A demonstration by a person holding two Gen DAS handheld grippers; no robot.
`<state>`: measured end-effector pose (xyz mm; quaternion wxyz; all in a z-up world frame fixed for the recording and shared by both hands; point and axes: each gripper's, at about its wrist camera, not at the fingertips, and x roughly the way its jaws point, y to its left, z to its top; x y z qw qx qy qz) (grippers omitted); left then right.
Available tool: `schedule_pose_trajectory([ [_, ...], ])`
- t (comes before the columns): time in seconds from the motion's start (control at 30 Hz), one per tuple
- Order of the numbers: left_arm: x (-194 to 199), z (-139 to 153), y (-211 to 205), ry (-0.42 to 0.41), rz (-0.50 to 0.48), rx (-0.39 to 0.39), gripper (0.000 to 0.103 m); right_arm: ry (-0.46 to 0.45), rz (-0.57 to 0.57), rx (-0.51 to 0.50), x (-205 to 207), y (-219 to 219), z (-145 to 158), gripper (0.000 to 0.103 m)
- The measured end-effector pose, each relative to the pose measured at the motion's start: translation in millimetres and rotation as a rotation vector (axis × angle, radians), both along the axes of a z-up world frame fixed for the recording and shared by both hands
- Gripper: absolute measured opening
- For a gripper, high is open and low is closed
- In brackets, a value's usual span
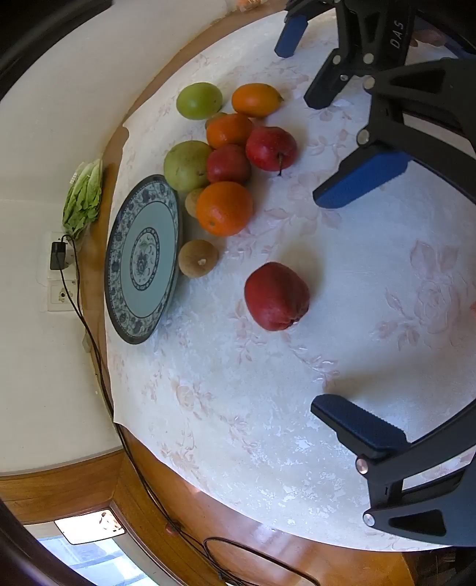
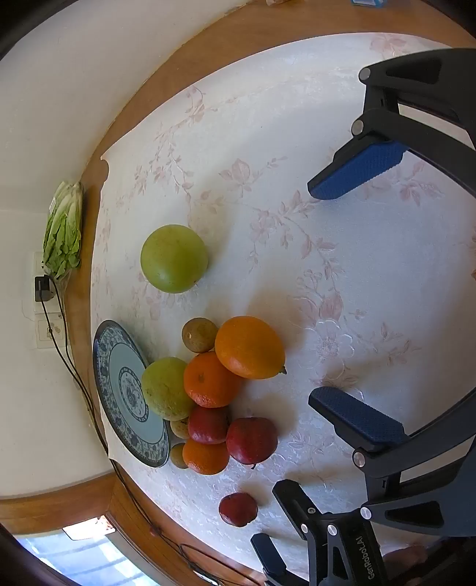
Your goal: Organize fruits
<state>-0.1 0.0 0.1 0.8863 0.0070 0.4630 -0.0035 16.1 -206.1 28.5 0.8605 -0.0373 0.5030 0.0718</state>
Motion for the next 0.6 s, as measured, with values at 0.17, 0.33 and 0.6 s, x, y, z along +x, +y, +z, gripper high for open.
schedule_pose_trajectory([
  [0.17,-0.2,-0.1,-0.1,0.004,0.001,-0.001,0.103,-0.002,0.0,0.0,-0.6,-0.2,0.2,0.103],
  [0.33,0.0,-0.1,-0.1,0.005,-0.001,-0.001,0.103,-0.001,0.0,-0.001,-0.7,-0.4,0.3,0.103],
  [0.6,-0.9,-0.1,-0.2,0.001,-0.001,0.001,0.103,-0.003,0.0,0.0,-1.0,-0.4,0.8,0.103],
])
